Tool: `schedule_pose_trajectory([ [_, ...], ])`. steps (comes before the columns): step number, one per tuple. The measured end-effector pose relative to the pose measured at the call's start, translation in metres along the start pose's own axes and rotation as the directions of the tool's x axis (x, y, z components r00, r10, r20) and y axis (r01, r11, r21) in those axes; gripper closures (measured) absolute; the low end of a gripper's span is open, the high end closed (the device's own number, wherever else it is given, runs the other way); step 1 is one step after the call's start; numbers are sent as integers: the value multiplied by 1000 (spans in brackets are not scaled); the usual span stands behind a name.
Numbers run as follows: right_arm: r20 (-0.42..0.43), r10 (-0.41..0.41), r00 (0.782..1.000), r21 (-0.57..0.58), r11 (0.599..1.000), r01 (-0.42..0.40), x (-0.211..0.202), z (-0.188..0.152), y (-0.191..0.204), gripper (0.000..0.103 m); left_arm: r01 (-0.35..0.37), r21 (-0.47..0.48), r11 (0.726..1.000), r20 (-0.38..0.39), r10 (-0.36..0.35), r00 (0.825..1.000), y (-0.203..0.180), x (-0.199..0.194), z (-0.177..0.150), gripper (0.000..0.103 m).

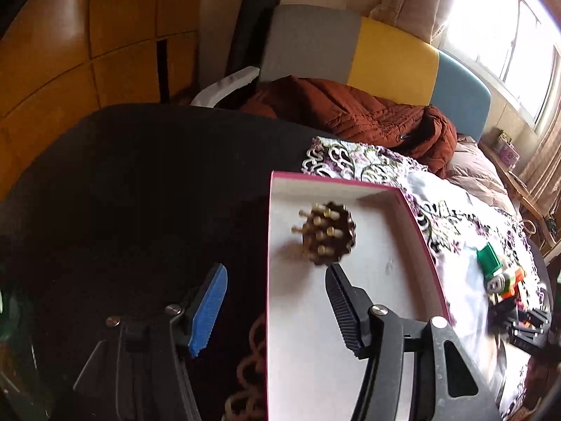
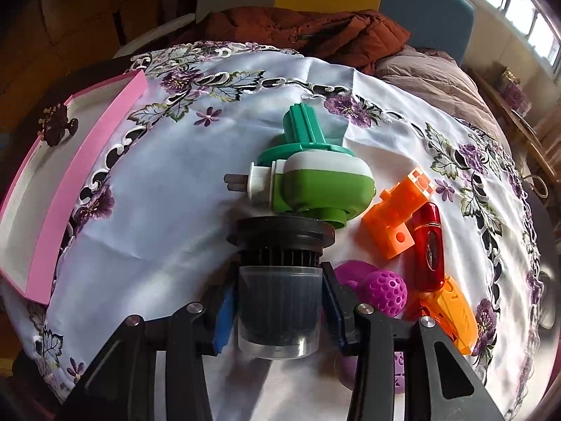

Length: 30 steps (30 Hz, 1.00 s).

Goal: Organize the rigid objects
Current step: 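Carry the black-clear cup to the tray beside the brush with the right gripper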

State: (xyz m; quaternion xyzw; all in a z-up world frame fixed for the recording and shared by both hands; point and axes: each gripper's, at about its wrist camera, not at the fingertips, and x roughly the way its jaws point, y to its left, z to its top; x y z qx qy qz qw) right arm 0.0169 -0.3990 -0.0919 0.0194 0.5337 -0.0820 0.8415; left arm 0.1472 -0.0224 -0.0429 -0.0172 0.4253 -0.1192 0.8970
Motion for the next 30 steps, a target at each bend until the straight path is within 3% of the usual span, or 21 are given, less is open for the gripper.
schedule_pose_trajectory([
  [10,41,-48,998,-70,996,51,-4,-1,10,59,-34,8,999,47,33,998,-23,-45,-52,44],
  [16,24,-35,999,-27,999,36,-3,0,4,59,-74,31,997,39,73,997,-33,-58,-73,44],
  [30,33,-84,996,-65,994,86,-3,-2,11,59,-100,41,994,39,99,994,-31,-68,-87,44],
])
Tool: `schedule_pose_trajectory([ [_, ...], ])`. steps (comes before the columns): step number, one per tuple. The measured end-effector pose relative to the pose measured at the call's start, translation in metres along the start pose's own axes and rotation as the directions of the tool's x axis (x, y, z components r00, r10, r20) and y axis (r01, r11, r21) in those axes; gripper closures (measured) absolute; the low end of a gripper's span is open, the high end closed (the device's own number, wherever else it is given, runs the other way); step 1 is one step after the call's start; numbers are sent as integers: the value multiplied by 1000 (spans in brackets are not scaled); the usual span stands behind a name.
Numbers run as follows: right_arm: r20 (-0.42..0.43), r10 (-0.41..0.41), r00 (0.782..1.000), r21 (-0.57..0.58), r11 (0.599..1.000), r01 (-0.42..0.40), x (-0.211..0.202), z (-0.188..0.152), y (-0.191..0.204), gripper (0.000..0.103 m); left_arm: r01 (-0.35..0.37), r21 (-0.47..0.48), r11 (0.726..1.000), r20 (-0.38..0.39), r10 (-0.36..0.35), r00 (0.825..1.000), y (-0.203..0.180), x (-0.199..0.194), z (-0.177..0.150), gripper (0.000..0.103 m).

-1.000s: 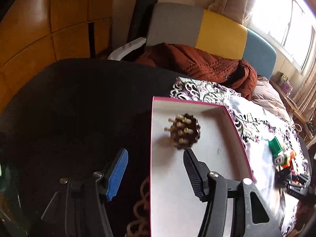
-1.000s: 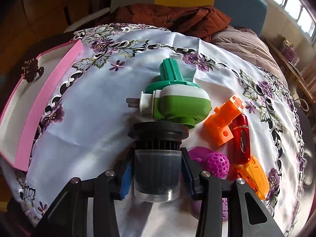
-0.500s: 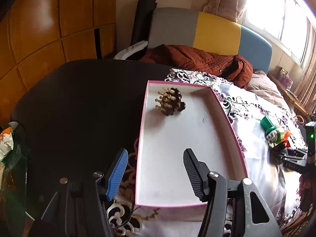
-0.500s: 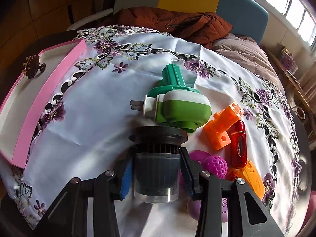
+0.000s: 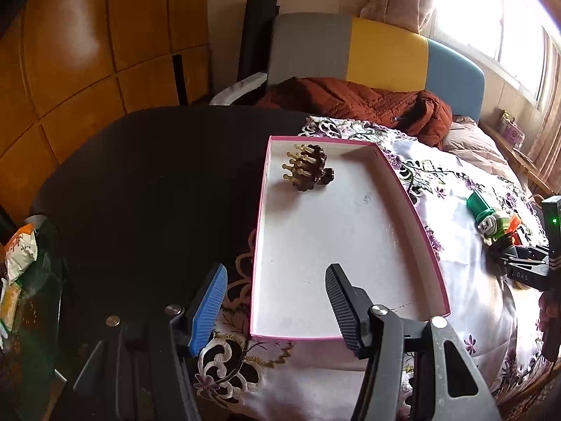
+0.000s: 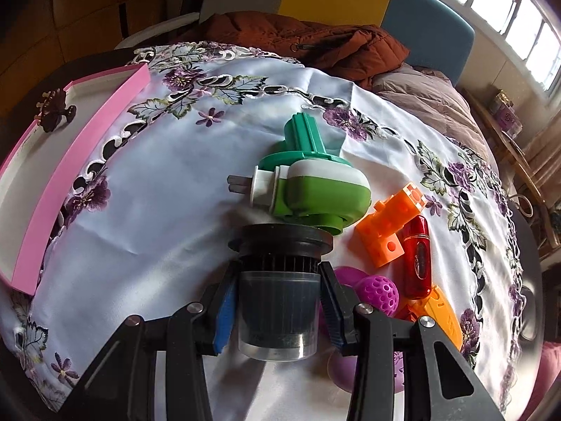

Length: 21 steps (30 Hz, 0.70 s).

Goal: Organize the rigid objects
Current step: 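Carry the black-clear cup to the tray beside the brush with the right gripper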

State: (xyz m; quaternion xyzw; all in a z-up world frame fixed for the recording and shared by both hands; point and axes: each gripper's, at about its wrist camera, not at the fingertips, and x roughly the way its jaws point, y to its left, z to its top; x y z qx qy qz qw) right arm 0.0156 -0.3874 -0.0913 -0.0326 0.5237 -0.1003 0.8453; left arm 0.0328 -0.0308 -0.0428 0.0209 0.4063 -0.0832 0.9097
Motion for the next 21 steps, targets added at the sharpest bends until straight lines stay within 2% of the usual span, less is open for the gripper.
schedule_pose_trajectory([
  [3,-6,-11,1000,-1,1000,11,0,0,2,59,-6,-5,1000,-6,6,1000,3,0,-1,44],
  [9,-43,49,998,123,991,-44,-6,0,0,59,-4,-13,1000,1,4,1000,9,0,-1,44],
  [16,63,119,991,147,981,-127,-47,7,32,59,-1,-29,1000,-4,1,1000,19,3,-4,44],
  [21,131,173,976,96,978,-186,-72,28,67,59,-2,-48,999,-11,2,1000,27,7,-4,44],
])
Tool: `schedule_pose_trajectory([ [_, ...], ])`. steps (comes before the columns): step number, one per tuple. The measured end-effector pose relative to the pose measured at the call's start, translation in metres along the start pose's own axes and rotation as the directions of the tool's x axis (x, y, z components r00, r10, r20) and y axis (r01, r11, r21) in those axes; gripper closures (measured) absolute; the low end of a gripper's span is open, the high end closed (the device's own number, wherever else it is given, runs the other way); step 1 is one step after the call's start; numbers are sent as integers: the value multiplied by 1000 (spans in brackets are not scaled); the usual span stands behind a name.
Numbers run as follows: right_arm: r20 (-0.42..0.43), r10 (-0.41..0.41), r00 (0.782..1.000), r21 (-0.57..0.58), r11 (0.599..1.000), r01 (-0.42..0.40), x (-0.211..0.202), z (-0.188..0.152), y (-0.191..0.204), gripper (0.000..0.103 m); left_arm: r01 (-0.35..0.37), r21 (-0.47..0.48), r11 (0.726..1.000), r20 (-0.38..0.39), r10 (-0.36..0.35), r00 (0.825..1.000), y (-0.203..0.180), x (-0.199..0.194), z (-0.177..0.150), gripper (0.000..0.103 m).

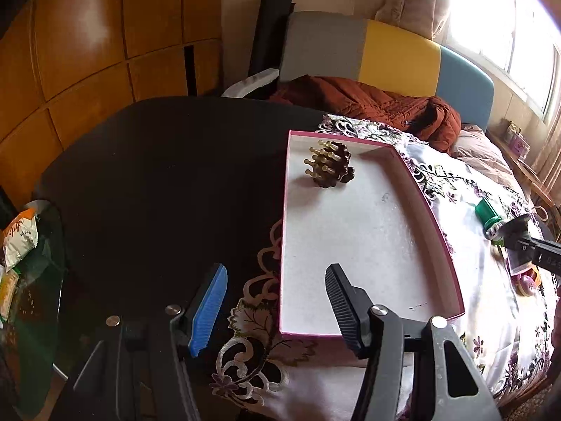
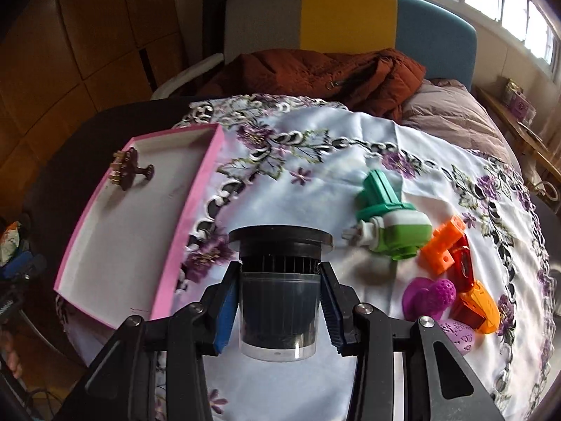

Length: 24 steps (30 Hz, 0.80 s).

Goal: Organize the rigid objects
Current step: 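Carry the black-clear cup to the tray beside the brush with the right gripper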

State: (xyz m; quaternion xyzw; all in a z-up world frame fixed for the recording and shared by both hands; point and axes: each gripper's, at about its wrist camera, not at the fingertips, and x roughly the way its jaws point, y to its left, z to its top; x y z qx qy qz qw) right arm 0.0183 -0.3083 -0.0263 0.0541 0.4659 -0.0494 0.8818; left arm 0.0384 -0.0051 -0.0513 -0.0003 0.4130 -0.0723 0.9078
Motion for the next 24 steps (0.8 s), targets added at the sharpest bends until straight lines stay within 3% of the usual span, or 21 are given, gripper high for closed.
schedule_pose_trajectory([
  [5,25,85,996,-48,995,-84,-2,19,47,59,-1,-15,1000,-5,1,1000,8,3,0,44],
  [12,-8,160,987,-105,982,-160,27,42,112,59,1,-63,998,-17,-2,1000,22,8,1,44],
  [16,-53,149,987,-72,986,-152,59,54,131,59,-6,-96,995,-16,5,1000,33,9,1,44],
  [24,-116,43,992,-36,998,-47,124,78,150,59,-13,-117,993,-18,11,1000,44,12,4,44],
])
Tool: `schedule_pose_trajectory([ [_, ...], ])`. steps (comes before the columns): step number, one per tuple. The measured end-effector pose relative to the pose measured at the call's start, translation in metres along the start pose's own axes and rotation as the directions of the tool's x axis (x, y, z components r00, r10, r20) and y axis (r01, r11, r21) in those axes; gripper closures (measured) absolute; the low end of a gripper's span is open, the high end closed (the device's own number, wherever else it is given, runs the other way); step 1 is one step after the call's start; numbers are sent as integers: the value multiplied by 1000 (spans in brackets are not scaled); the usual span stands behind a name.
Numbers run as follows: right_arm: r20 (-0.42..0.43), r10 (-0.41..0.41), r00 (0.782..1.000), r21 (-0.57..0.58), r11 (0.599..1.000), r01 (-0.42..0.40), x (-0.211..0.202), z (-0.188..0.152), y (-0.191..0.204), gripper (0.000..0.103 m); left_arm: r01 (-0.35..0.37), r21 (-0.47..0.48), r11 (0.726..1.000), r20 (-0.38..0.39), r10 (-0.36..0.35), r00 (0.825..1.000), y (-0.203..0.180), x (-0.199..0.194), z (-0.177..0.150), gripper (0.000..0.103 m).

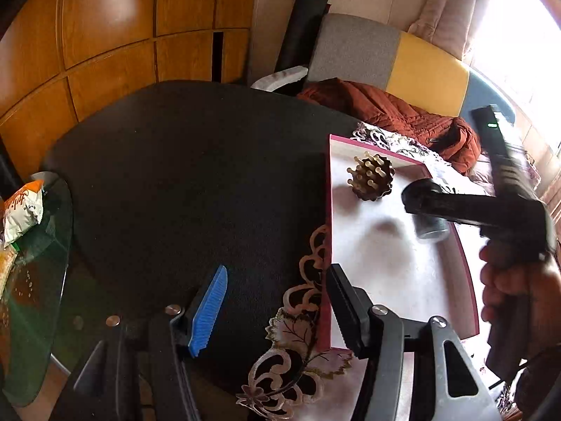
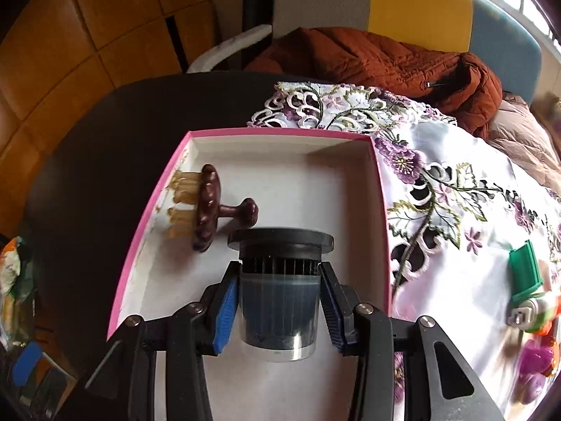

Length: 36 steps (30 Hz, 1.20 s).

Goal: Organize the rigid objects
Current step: 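Carry the black-clear cup to the tray beside the brush with the right gripper, then open the right gripper to release the cup and withdraw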

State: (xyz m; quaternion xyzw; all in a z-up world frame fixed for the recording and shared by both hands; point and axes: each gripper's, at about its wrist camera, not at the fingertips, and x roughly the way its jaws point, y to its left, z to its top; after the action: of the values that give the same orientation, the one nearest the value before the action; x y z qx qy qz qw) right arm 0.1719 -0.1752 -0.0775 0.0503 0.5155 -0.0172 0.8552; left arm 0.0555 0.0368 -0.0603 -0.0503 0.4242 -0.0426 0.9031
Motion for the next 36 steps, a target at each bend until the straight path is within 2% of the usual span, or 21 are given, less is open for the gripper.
schedule_pose_trajectory([
  [7,22,1,1000,-50,999,0,2,-1,9,57,-12,-5,1000,6,12,1000,2,-1,2,44],
  [11,79,6,997,-80,997,0,-16,-7,14,46,-9,-2,1000,15,9,1000,0,-4,2,44],
  [15,129,3,992,-108,994,11,-35,-15,18,44,-1,6,1000,21,1,1000,-4,-9,2,44],
  [24,248,11,969,-122,992,20,-84,-33,14,30,0,29,1000,34,-1,999,-10,-18,0,44],
  [29,285,11,958,-108,994,21,-103,-45,3,19,6,47,999,30,-7,1000,-16,-21,-4,44],
  [36,305,6,952,-90,996,23,-115,-60,-8,15,12,73,997,19,-13,1000,-25,-22,-9,44],
])
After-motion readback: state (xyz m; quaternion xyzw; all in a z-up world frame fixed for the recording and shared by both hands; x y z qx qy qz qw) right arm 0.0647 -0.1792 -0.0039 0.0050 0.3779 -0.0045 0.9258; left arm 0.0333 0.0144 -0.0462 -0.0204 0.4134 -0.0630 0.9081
